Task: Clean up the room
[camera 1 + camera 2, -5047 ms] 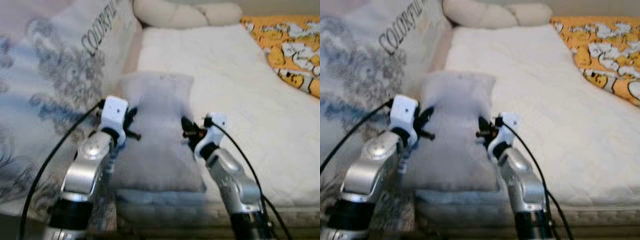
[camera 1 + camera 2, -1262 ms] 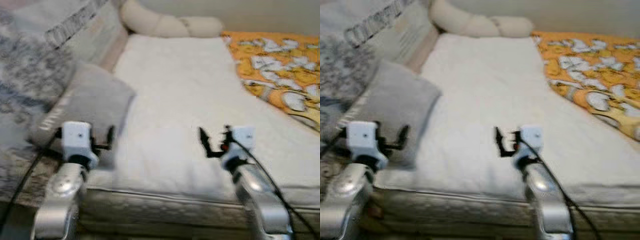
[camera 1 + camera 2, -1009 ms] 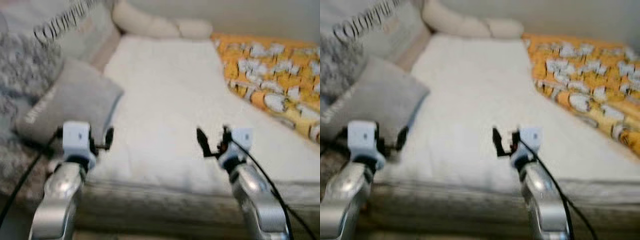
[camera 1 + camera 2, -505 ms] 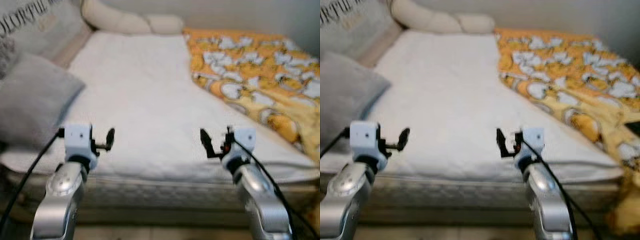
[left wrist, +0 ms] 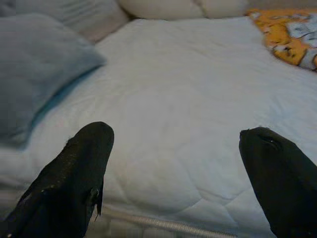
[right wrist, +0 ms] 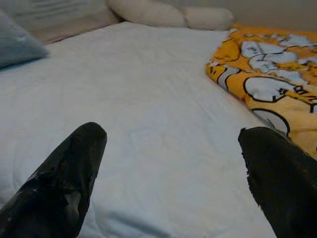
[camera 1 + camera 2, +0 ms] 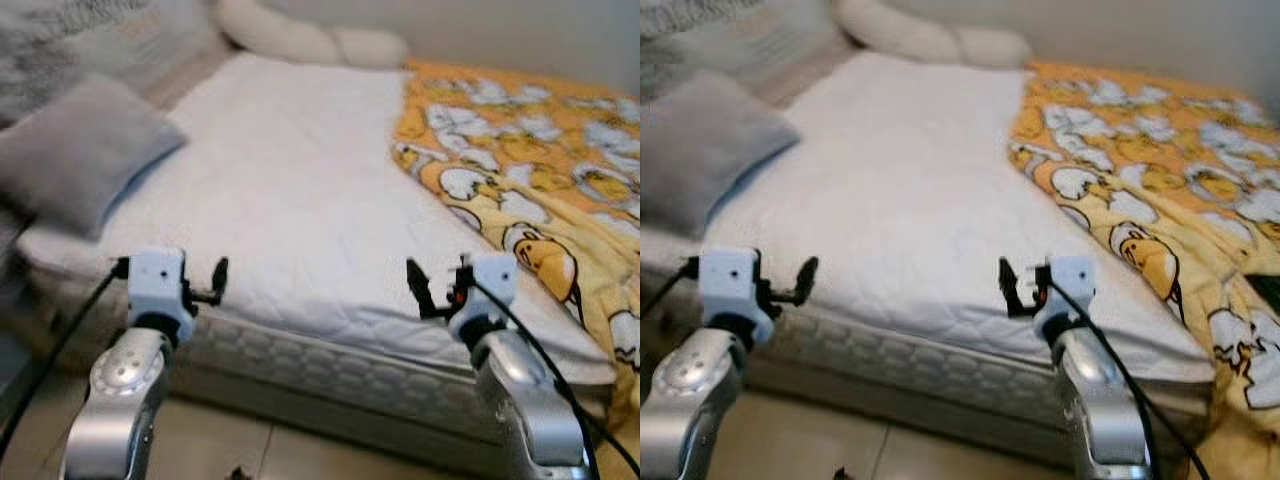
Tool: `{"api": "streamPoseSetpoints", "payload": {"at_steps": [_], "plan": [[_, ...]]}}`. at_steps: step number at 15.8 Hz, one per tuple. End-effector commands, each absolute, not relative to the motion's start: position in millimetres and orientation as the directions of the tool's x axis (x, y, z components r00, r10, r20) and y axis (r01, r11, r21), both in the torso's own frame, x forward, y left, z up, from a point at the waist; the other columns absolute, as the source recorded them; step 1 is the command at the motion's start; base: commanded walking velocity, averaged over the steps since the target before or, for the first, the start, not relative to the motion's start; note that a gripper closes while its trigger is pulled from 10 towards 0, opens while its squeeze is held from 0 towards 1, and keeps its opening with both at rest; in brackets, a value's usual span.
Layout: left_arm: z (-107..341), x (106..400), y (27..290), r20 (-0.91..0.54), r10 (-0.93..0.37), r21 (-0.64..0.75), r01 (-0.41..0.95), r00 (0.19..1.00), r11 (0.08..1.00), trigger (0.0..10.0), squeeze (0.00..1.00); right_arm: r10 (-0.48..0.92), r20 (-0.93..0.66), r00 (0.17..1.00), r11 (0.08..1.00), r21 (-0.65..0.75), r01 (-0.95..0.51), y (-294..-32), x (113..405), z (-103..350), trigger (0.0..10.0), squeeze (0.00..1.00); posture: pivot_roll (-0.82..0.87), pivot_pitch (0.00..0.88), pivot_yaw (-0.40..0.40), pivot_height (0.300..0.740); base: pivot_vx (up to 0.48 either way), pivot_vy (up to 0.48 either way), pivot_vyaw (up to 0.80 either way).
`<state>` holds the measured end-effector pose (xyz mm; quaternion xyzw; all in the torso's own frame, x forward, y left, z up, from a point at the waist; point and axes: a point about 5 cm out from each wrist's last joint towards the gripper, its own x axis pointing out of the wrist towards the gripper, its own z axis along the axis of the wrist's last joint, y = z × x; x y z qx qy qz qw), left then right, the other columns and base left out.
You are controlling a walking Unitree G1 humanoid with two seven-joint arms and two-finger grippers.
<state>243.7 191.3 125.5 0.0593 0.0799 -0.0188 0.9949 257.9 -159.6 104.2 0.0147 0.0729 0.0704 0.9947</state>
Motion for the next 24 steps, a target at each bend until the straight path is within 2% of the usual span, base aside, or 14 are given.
{"api": "streamPoseSetpoints", "payload": {"at_steps": [1,3,6,8,21,24], "plan": [[126.0,243.4,184.3,-0.156,-0.05,0.11,0.067,0.986,0.992,10.0,0.88,0.114,-0.15,0.982,0.993,0.026,-0.111,-168.5,257.6,103.6,10.0,0.0,0.0,0.0,-0.016,0.74,0.0,-0.48,0.79],[125.2,242.0,184.4,-0.158,-0.05,0.117,0.069,0.986,0.991,10.0,0.88,0.11,-0.152,0.982,0.994,0.026,-0.107,-169.5,257.3,102.9,10.0,0.0,0.0,0.0,-0.021,0.74,0.0,-0.48,0.68],[123.8,240.7,184.2,-0.165,-0.051,0.101,0.068,0.985,0.993,10.0,0.89,0.101,-0.163,0.981,0.994,0.045,-0.095,-170.7,255.5,99.3,10.0,0.0,0.0,0.0,-0.025,0.74,0.0,-0.48,0.0],[121.1,239.2,182.6,-0.187,-0.069,0.055,0.081,0.98,0.995,10.0,1.0,0.099,-0.17,0.98,0.993,0.074,-0.087,-170.9,254.3,97.4,10.0,0.0,0.0,0.0,-0.027,0.74,0.0,-0.48,0.0],[122.3,242.9,182.5,-0.194,-0.096,0.086,0.114,0.976,0.99,10.0,1.0,0.092,-0.193,0.977,0.992,0.103,-0.073,-168.4,249.5,92.2,10.0,0.0,-0.01,0.0,-0.014,0.74,0.0,-0.48,0.0],[122.1,244.0,183.2,-0.196,-0.098,0.093,0.118,0.976,0.989,10.0,1.0,0.127,-0.203,0.971,0.988,0.114,-0.106,-165.4,249.6,90.2,10.0,0.0,-0.01,0.0,-0.011,0.74,0.0,-0.48,0.0]]}}
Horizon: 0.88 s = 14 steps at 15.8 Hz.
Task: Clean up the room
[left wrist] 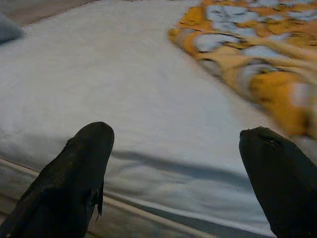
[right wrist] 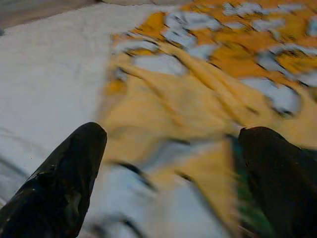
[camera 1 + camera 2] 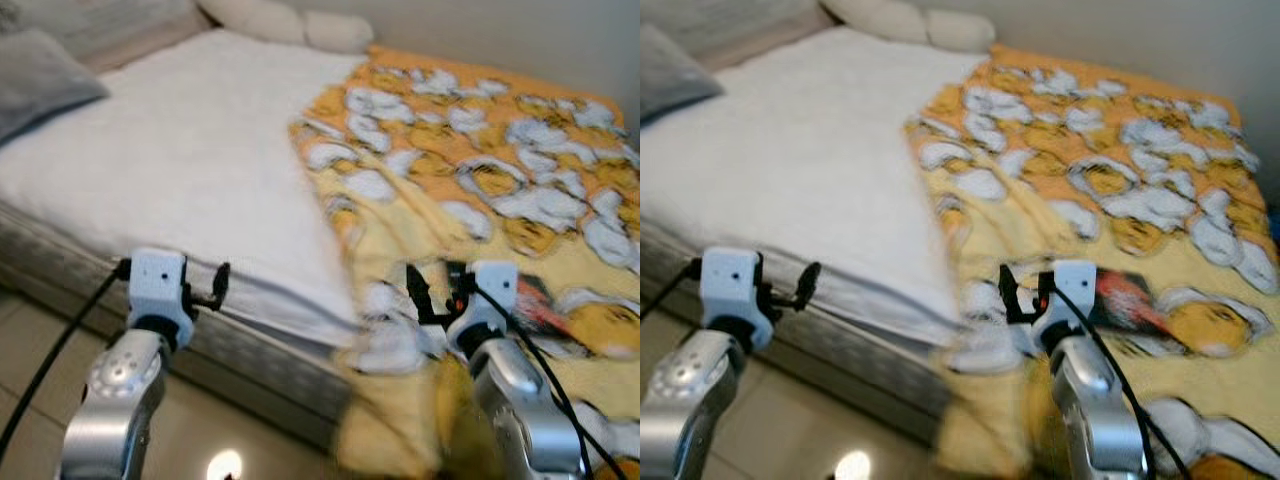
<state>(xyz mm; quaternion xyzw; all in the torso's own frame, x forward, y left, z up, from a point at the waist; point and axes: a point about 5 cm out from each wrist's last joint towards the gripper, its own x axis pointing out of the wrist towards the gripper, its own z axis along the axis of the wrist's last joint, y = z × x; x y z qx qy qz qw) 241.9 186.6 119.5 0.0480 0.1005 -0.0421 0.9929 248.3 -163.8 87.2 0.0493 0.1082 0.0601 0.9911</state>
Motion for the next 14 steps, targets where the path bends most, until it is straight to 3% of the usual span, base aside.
{"api": "streamPoseSetpoints", "payload": {"at_steps": [1,3,6,8,14], "plan": [[122.1,244.2,183.4,-0.196,-0.099,0.095,0.119,0.976,0.988,10.0,1.0,0.14,-0.205,0.969,0.986,0.116,-0.118,-163.8,249.5,90.0,10.0,0.0,-0.01,0.0,-0.01,0.74,0.0,-0.48,0.0],[122.1,244.1,183.8,-0.197,-0.1,0.098,0.121,0.975,0.988,10.0,1.0,0.179,-0.211,0.961,0.981,0.118,-0.157,-159.2,248.9,89.9,10.0,0.0,-0.01,0.0,-0.009,0.74,0.0,-0.48,0.0],[121.8,243.8,184.2,-0.199,-0.104,0.104,0.126,0.974,0.987,10.0,1.0,0.213,-0.215,0.953,0.972,0.145,-0.185,-154.7,247.6,89.9,10.0,0.0,-0.01,0.0,-0.008,0.74,0.0,-0.48,0.8],[121.2,243.5,182.8,-0.197,-0.114,0.115,0.138,0.974,0.984,10.0,1.0,0.233,-0.235,0.944,0.964,0.181,-0.192,-155.0,244.6,86.0,10.0,0.0,-0.01,0.0,-0.007,0.74,0.0,-0.412,0.0],[120.0,241.4,176.1,-0.201,-0.176,0.121,0.203,0.964,0.972,10.0,1.0,0.304,-0.256,0.917,0.941,0.228,-0.248,-150.8,239.7,82.2,10.0,0.0,-0.02,0.0,-0.005,0.74,0.0,0.0,0.0]]}}
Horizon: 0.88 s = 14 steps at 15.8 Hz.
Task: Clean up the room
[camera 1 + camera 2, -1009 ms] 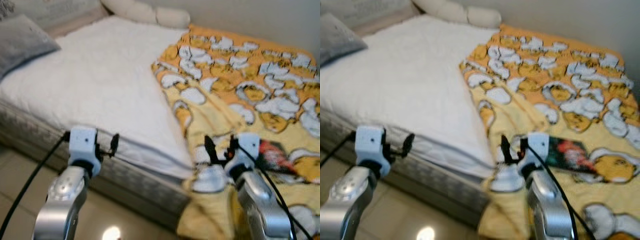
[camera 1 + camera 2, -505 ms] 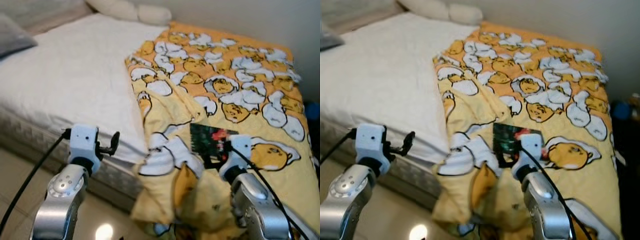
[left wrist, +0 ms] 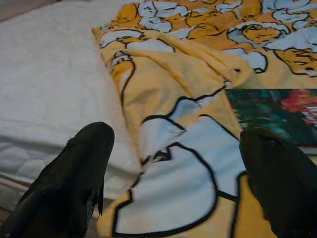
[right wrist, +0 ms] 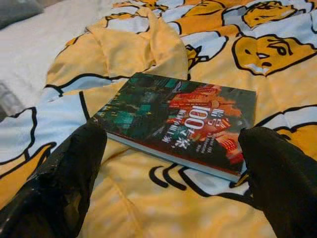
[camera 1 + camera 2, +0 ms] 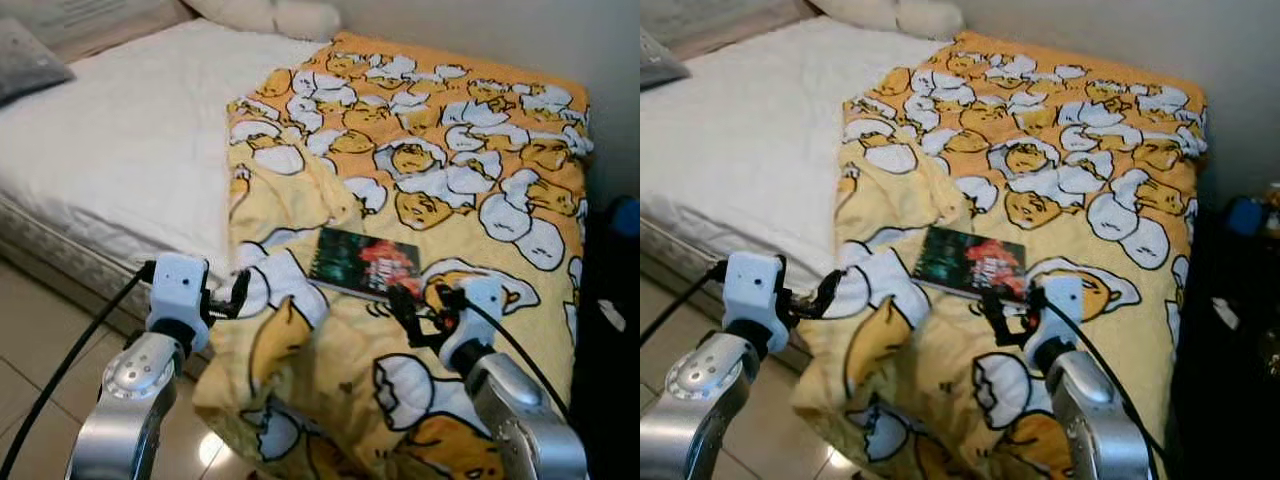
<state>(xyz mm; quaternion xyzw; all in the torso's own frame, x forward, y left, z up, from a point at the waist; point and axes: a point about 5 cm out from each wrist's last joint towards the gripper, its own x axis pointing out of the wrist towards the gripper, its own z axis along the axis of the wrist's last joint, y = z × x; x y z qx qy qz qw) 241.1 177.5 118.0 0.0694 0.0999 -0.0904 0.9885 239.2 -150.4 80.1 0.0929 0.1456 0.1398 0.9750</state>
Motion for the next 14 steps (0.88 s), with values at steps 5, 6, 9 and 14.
{"api": "streamPoseSetpoints", "payload": {"at_steps": [5,6,9,14], "plan": [[118.9,240.1,175.6,-0.215,-0.212,0.134,0.244,0.953,0.961,10.0,1.0,0.315,-0.256,0.914,0.927,0.288,-0.239,-148.3,245.4,83.7,10.0,0.0,-0.01,0.0,0.001,0.74,0.0,0.0,0.0],[118.2,239.5,174.7,-0.224,-0.235,0.128,0.268,0.946,0.955,10.0,1.0,0.321,-0.26,0.911,0.918,0.321,-0.232,-146.5,249.5,83.1,10.0,0.0,-0.01,0.0,0.0,0.74,0.0,0.0,0.0],[113.9,234.8,165.7,-0.274,-0.383,0.117,0.426,0.882,0.897,10.0,1.0,0.356,-0.347,0.867,0.875,0.449,-0.18,-141.9,268.6,70.9,10.0,1.0,0.0,0.0,-0.017,0.74,0.0,0.0,0.0],[112.1,237.5,157.6,-0.342,-0.57,0.099,0.631,0.747,0.769,10.0,1.0,0.387,-0.5,0.774,0.733,0.677,0.07,-138.5,289.3,42.7,10.0,1.0,0.0,0.0,-0.024,0.74,0.0,0.0,0.0]]}}
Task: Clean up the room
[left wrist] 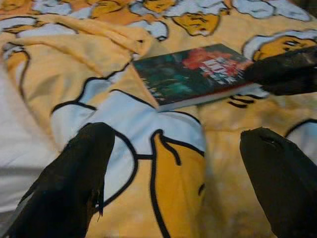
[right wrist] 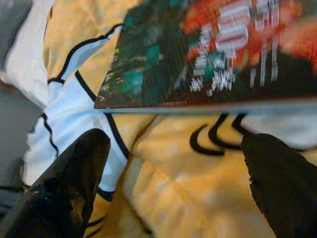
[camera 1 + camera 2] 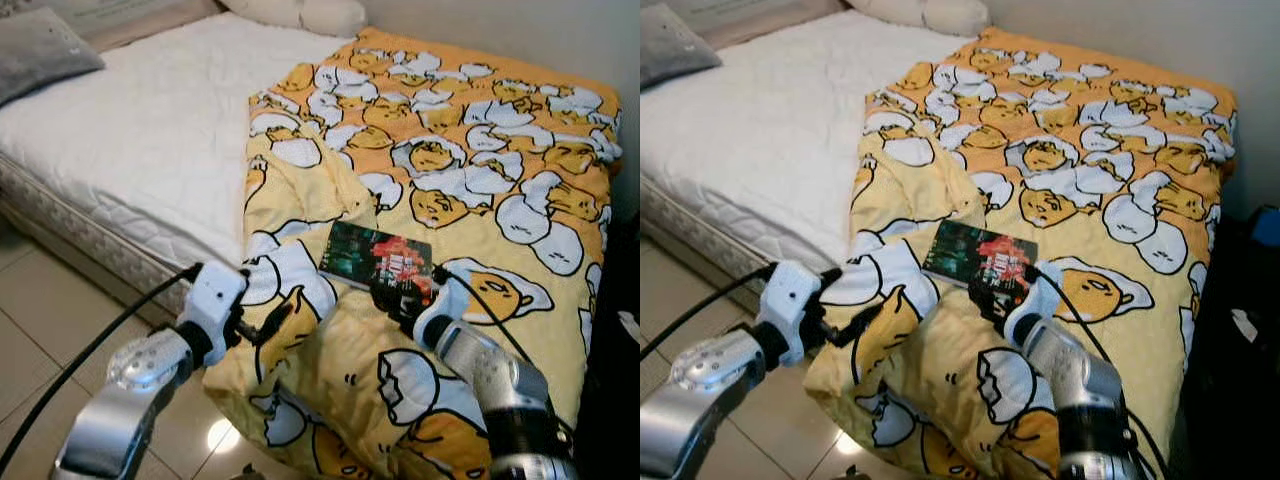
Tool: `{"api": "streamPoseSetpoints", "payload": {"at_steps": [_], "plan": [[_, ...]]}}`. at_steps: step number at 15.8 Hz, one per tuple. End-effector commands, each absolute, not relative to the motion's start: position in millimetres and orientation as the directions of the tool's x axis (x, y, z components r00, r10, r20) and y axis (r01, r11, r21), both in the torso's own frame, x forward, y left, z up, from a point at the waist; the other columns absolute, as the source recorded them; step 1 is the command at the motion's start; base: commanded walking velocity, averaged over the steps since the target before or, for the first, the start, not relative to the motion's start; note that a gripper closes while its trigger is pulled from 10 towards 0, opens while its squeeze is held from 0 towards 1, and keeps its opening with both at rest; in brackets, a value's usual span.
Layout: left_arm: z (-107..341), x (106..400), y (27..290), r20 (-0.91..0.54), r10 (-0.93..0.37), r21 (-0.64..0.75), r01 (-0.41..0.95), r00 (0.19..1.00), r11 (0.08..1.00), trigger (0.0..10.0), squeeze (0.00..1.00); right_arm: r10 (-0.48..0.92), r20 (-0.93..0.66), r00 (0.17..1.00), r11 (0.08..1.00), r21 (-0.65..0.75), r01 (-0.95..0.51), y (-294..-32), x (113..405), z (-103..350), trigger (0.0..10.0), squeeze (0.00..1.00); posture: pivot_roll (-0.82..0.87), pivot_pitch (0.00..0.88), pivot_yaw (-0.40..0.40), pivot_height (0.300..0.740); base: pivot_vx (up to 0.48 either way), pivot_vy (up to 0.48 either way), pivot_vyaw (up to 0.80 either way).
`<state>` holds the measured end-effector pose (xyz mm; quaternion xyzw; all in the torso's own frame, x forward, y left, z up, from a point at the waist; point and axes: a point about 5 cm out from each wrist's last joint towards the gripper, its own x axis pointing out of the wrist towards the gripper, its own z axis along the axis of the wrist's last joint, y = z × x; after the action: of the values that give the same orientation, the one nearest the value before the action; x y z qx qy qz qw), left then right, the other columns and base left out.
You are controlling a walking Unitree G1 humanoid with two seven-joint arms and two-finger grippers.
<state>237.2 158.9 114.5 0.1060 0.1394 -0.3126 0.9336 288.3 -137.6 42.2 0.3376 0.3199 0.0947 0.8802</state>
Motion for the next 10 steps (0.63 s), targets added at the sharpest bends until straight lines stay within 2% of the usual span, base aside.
{"api": "streamPoseSetpoints", "payload": {"at_steps": [1,2,3,4,5,6,10], "plan": [[113.1,237.4,157.7,-0.347,-0.583,0.099,0.647,0.735,0.756,10.0,1.0,0.398,-0.509,0.764,0.694,0.711,0.112,-137.7,292.3,39.8,10.0,1.0,0.0,0.0,-0.023,0.74,0.0,0.0,0.0],[113.8,237.1,158.2,-0.349,-0.591,0.098,0.656,0.727,0.748,10.0,1.0,0.416,-0.497,0.762,0.64,0.755,0.143,-135.9,295.9,38.6,10.0,1.0,0.0,0.0,-0.024,0.74,0.0,0.0,0.0],[114.2,236.7,159.1,-0.352,-0.597,0.094,0.662,0.721,0.744,10.0,1.0,0.436,-0.478,0.762,0.579,0.797,0.17,-133.3,299.9,37.8,10.0,0.89,0.0,0.0,-0.024,0.74,0.0,0.0,0.0],[114.1,235.7,159.3,-0.355,-0.601,0.092,0.666,0.716,0.74,10.0,1.0,0.446,-0.469,0.763,0.542,0.82,0.187,-131.7,302.2,36.7,10.0,0.57,0.0,0.0,-0.027,0.74,0.0,0.0,0.0],[114.1,235.2,159.4,-0.357,-0.603,0.092,0.669,0.714,0.738,10.0,1.0,0.448,-0.467,0.763,0.531,0.825,0.193,-131.3,302.9,36.2,10.0,0.18,0.0,0.0,-0.027,0.74,0.0,0.0,0.0],[114.0,233.0,159.6,-0.363,-0.608,0.09,0.675,0.706,0.732,10.0,1.0,0.443,-0.472,0.762,0.508,0.833,0.22,-130.8,304.5,33.2,10.0,0.0,0.01,0.0,-0.031,0.74,0.0,0.0,0.0],[114.4,225.9,161.9,-0.375,-0.613,0.083,0.684,0.695,0.725,10.0,1.0,0.407,-0.488,0.772,0.466,0.838,0.283,-133.3,309.5,24.2,10.0,0.0,0.03,0.0,-0.035,0.74,0.0,0.0,0.0]]}}
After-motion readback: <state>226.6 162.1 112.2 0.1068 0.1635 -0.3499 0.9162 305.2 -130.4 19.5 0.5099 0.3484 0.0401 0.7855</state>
